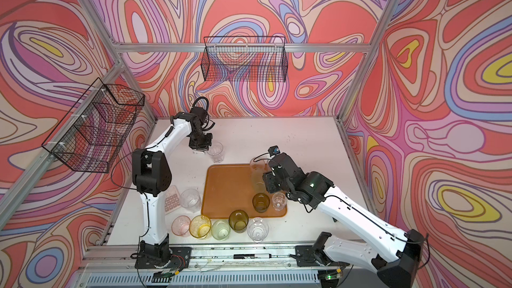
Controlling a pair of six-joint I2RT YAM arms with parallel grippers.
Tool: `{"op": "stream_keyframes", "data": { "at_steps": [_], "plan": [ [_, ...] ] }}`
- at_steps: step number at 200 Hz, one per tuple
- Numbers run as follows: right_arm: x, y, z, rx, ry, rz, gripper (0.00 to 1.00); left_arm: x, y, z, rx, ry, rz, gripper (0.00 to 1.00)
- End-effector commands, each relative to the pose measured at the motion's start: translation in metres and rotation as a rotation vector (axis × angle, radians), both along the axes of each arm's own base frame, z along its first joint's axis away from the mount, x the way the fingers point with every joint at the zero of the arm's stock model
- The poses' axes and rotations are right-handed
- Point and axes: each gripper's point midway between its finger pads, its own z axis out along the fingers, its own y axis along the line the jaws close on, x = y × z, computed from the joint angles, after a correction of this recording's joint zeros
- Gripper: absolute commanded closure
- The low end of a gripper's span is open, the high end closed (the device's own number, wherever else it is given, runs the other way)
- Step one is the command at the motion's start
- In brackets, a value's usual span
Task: Place the glasses into the tray
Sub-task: 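Close left gripper on the clear glass rim and lift it, then carry the clear glass onto the far part of the tray and lower it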
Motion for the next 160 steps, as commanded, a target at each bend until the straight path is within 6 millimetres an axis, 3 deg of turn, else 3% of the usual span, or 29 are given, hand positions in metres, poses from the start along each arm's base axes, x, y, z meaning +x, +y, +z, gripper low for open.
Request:
{"op": "stream_keyframes", "data": {
  "at_steps": [1, 101, 160],
  "plan": [
    [0.002, -0.001, 0.000, 0.005, -0.008, -0.015, 0.42, -0.014, -0.002, 0.028, -0.010, -0.021, -0.008, 1.00],
    [0.003, 0.001, -0.001, 0.004, -0.002, -0.012, 0.42, -0.041, -0.019, 0.057, -0.008, -0.034, -0.061, 1.00],
    [0.003, 0.002, -0.002, -0.005, 0.008, -0.008, 0.42, -0.058, -0.039, 0.058, 0.020, -0.028, -0.110, 1.00]
  ]
}}
